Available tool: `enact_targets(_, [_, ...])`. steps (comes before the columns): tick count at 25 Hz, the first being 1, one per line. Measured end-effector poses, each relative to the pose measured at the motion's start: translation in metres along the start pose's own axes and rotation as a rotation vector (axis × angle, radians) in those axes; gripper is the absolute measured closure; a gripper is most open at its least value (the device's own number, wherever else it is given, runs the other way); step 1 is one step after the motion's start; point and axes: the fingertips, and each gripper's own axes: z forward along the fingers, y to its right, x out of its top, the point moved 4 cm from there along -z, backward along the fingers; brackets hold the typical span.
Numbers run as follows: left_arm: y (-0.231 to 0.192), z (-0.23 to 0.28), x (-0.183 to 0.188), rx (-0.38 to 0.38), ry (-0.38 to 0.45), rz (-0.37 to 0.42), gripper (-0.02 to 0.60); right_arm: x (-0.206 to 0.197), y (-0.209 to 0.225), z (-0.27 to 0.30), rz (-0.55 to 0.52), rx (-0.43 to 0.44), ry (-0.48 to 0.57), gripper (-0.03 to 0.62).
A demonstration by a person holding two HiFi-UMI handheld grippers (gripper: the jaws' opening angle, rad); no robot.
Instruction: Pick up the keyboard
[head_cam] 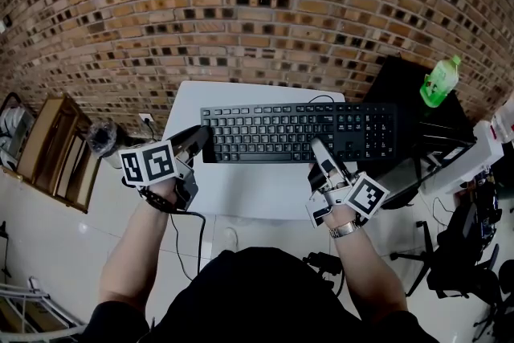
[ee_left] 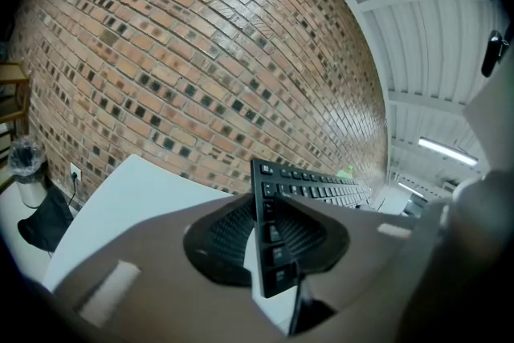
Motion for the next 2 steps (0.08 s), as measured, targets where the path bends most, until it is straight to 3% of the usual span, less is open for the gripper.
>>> enact_targets(2, [0.0000,-0.0004,-0.0005,0.001,0.001,0.000,0.495,-0.0001,-0.0008,0.0001,-0.005,0.005,-0.002,0.502])
